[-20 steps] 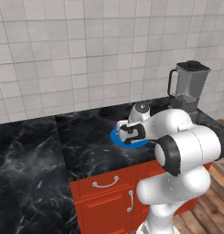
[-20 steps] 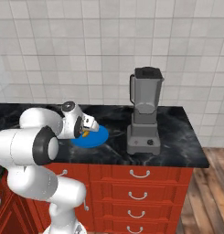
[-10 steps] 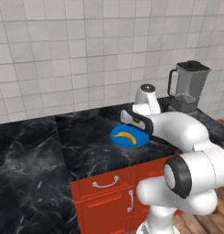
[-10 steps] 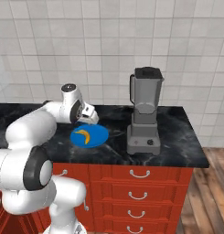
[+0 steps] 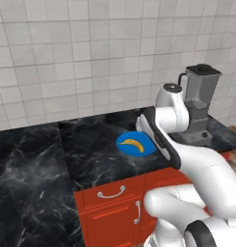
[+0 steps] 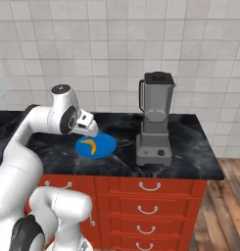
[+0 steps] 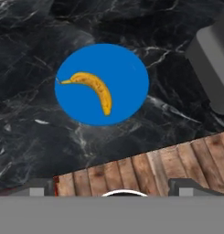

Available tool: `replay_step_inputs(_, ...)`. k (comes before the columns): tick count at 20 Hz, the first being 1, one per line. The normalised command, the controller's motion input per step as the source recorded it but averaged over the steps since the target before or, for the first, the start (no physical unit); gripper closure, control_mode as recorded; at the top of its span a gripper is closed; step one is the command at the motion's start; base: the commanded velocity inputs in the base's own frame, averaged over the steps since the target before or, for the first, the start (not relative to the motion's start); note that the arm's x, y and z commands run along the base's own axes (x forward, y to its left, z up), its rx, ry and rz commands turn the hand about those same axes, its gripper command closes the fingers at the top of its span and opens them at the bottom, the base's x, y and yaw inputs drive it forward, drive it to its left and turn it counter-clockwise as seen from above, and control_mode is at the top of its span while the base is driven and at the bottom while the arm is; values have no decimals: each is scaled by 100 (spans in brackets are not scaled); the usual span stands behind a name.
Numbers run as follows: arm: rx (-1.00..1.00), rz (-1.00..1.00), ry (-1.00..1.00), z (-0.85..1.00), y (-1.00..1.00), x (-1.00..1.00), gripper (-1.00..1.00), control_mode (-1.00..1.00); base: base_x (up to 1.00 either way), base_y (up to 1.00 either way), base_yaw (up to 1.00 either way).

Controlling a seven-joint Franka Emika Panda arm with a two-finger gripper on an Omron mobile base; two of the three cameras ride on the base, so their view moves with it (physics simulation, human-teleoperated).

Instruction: Pick the pear and banana from the fridge and place them on the plate next to the blender to make a fruit smoothie.

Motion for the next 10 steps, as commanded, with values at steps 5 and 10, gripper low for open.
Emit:
replay_step_inputs(5,0,0,-2,3,-1,-92,-100,-100,0,0,0)
replay_step_inputs(10,1,-8,-2,-1,-12,-64,-100,-100,0,0,0)
